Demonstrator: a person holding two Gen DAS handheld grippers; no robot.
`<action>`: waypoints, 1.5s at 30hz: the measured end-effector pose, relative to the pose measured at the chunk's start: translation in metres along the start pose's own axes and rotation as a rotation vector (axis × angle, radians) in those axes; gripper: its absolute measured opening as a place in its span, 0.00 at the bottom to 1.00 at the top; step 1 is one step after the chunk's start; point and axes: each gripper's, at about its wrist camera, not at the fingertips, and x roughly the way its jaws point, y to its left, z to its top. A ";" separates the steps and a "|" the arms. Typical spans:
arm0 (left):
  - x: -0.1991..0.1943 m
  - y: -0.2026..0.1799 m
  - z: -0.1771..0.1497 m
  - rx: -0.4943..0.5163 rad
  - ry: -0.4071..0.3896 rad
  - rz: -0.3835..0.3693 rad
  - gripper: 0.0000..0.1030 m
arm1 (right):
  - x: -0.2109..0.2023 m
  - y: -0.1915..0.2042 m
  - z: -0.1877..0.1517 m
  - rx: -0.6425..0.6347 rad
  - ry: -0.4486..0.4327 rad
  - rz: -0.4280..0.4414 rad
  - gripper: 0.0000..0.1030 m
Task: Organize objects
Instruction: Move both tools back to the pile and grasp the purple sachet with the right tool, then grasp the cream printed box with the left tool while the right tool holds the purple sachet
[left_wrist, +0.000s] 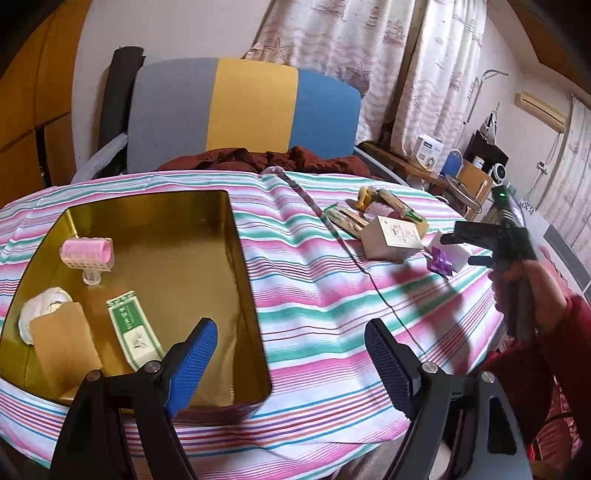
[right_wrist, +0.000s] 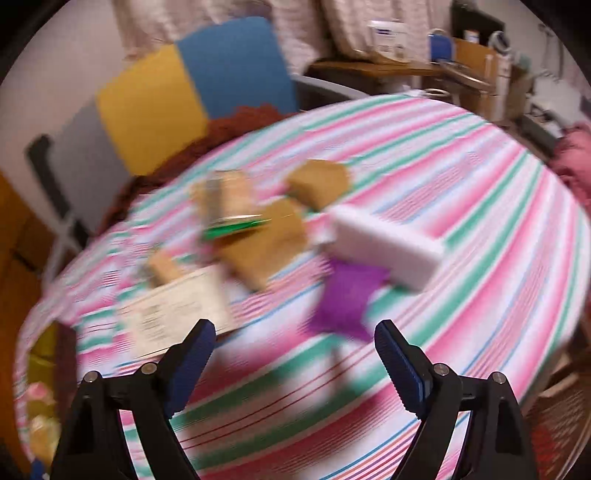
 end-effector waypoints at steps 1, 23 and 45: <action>0.001 -0.003 -0.001 0.008 0.001 0.000 0.81 | 0.004 -0.005 0.004 0.003 0.004 -0.012 0.86; 0.032 -0.041 0.017 0.101 0.040 -0.042 0.81 | 0.080 -0.024 0.029 -0.054 0.100 -0.063 0.70; 0.152 -0.137 0.096 0.427 0.104 -0.071 0.82 | 0.074 -0.040 0.031 0.018 0.141 0.075 0.38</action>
